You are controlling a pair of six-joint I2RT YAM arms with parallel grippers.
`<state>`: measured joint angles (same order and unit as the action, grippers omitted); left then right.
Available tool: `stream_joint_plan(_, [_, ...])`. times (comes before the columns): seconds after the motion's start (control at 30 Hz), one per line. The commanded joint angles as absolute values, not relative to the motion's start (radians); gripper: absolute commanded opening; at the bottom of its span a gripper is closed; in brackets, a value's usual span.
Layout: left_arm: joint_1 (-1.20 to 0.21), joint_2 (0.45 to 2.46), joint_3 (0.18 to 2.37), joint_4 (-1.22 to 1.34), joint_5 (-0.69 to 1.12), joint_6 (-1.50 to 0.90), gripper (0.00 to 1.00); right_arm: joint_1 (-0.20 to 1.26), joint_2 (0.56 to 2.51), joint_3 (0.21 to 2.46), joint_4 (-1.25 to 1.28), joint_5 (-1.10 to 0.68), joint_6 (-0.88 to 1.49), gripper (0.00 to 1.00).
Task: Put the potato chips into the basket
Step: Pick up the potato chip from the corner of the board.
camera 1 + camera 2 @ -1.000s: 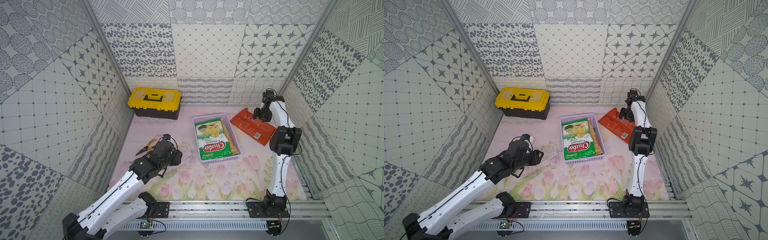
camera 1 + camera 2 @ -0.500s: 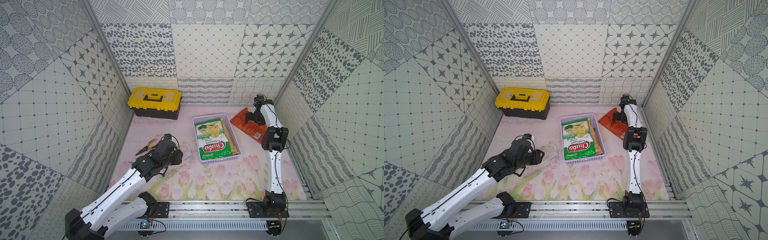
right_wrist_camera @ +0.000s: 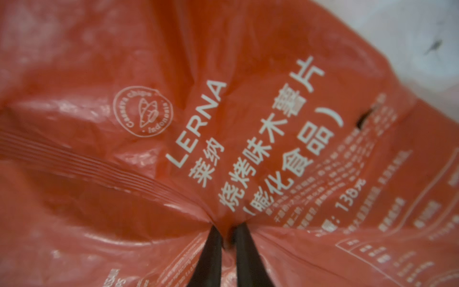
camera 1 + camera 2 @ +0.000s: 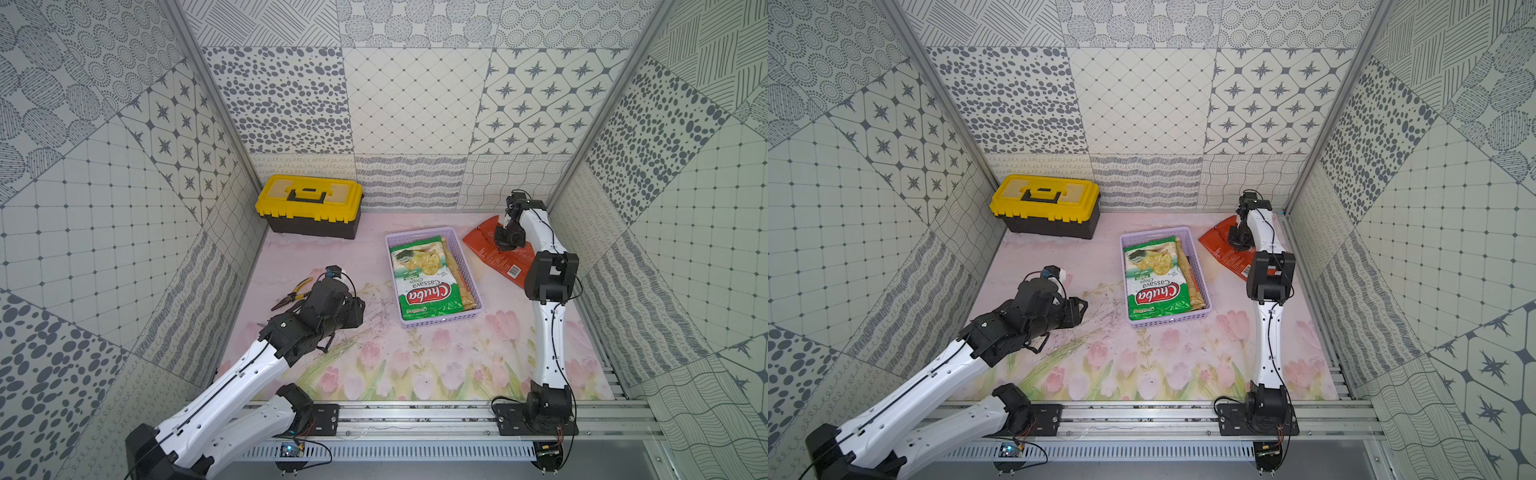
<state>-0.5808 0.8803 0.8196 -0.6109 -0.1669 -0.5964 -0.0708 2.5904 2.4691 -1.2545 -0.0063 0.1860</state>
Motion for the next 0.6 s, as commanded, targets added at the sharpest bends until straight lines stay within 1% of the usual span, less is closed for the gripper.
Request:
stream_joint_plan(0.0, [-0.586, 0.855, 0.806, -0.622, -0.199, -0.574, 0.54, -0.084, 2.607, 2.389, -1.269, -0.035, 0.204, 0.04])
stream_joint_plan(0.07, [-0.586, 0.848, 0.797, -0.62, -0.206, -0.574, 0.54, -0.084, 2.581, 2.369, -1.254, -0.021, 0.207, 0.0])
stream_joint_plan(0.23, [-0.586, 0.848, 0.796, -0.614, -0.209, -0.578, 0.54, -0.084, 2.522, 2.366, -1.248, 0.0, 0.217, 0.0])
stream_joint_plan(0.57, [-0.586, 0.857, 0.79, -0.592, -0.201, -0.58, 0.54, -0.103, 2.244, 2.309, -1.192, 0.018, 0.402, 0.0])
